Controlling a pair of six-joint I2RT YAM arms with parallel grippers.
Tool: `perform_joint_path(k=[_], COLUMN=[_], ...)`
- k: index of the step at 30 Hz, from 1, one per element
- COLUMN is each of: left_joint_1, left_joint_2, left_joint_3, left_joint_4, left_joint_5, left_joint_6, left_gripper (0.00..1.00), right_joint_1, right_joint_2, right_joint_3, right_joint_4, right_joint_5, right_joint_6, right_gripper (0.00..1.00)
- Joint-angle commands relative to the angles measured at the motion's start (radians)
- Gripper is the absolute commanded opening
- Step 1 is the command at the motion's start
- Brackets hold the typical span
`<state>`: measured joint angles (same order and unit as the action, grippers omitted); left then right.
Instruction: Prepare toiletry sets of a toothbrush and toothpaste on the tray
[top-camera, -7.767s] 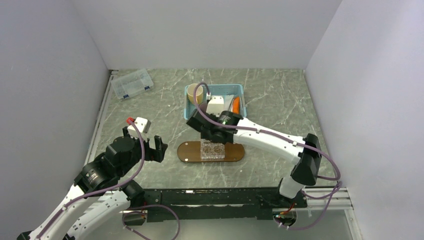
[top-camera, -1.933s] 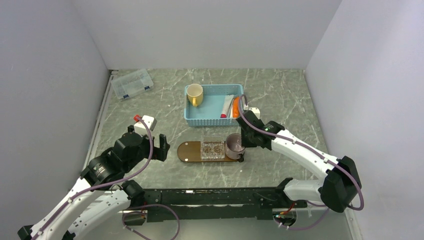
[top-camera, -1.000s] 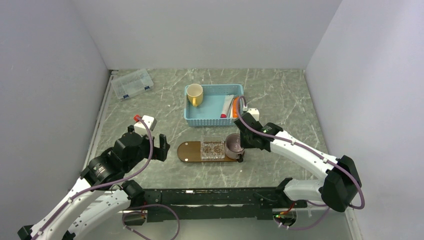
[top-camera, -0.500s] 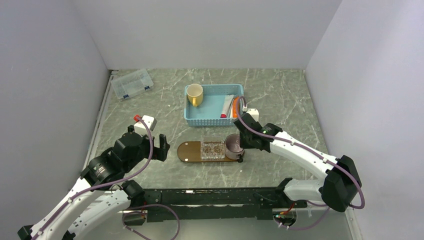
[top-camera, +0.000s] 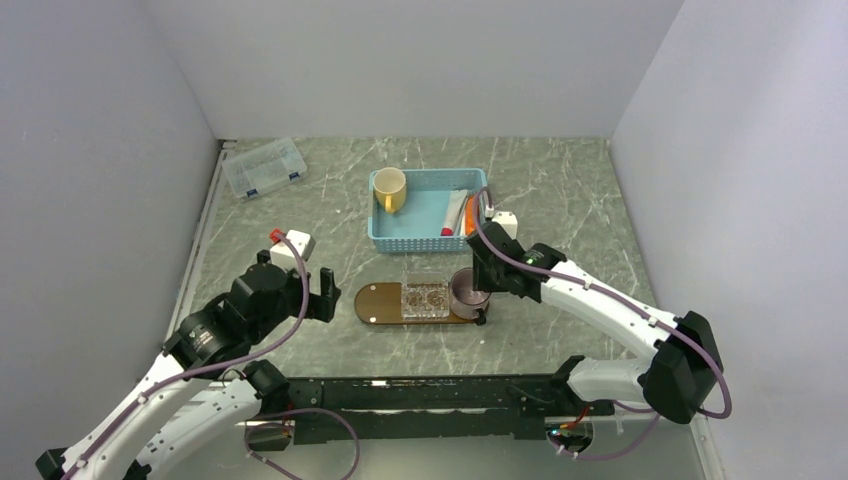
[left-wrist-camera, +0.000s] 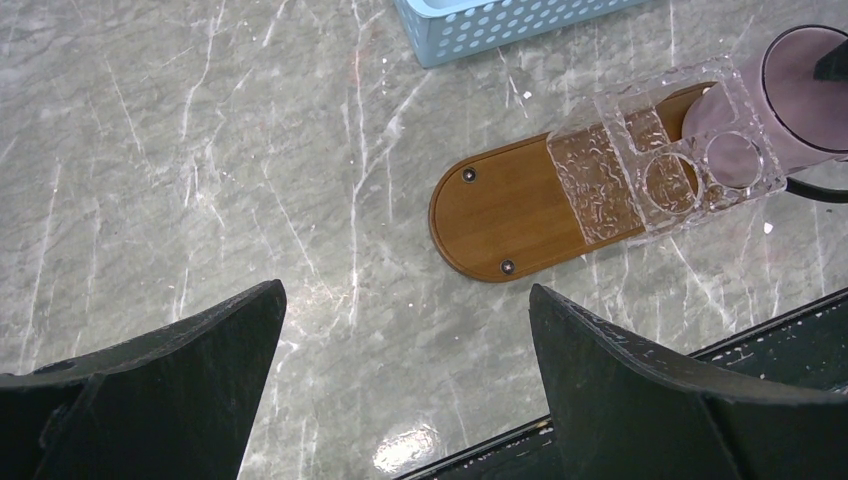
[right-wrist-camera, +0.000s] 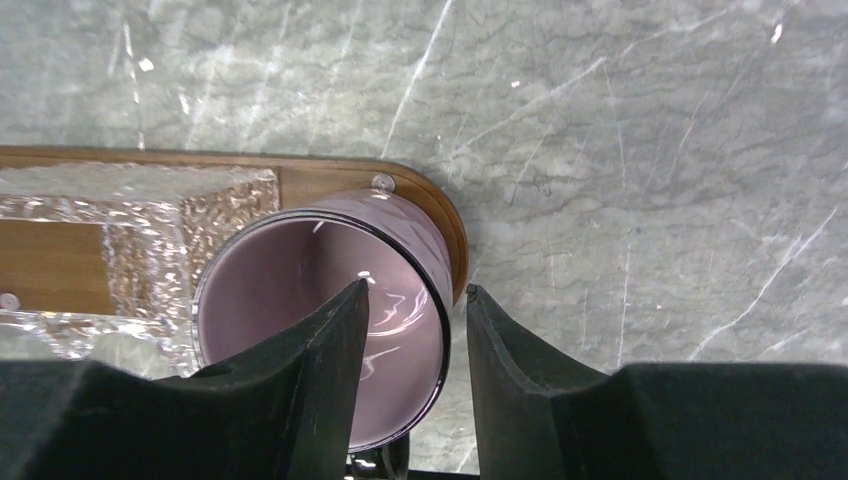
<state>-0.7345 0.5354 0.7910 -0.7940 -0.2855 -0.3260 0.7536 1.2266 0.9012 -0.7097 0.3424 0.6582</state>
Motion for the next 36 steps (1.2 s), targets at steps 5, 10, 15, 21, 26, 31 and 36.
perform_joint_path(k=[5, 10, 15, 21, 26, 31, 36], left_joint_1=[-0.001, -0.001, 0.015, 0.144, 0.256, 0.312, 0.349], left_joint_2=[0.094, 0.235, 0.414, 0.662, 0.852, 1.036, 1.201], left_joint_3=[0.081, 0.228, 0.345, 0.480, 0.623, 0.799, 0.970], left_joint_4=[-0.002, -0.018, 0.015, 0.088, 0.094, 0.057, -0.003], left_joint_5=[-0.027, -0.066, -0.101, 0.015, 0.113, 0.205, 0.275], left_joint_6=[0.027, 0.057, 0.099, 0.111, 0.111, 0.108, 0.102], left_gripper=[0.99, 0.99, 0.99, 0.99, 0.99, 0.99, 0.99], right_joint_1=[0.004, 0.003, 0.003, 0.003, 0.004, 0.005, 0.005], right_joint_2=[-0.019, -0.038, -0.082, -0.136, -0.182, -0.233, -0.276], right_joint_3=[0.191, 0.260, 0.270, 0.220, 0.163, 0.126, 0.123], right_joint_4=[-0.102, -0.116, -0.112, -0.087, -0.073, -0.083, -0.089], right_joint_5=[0.096, 0.099, 0.067, 0.018, -0.025, -0.045, -0.064], right_joint_6=[-0.044, -0.087, -0.116, -0.129, -0.122, -0.119, -0.116], right_gripper=[0.46, 0.47, 0.47, 0.47, 0.47, 0.47, 0.47])
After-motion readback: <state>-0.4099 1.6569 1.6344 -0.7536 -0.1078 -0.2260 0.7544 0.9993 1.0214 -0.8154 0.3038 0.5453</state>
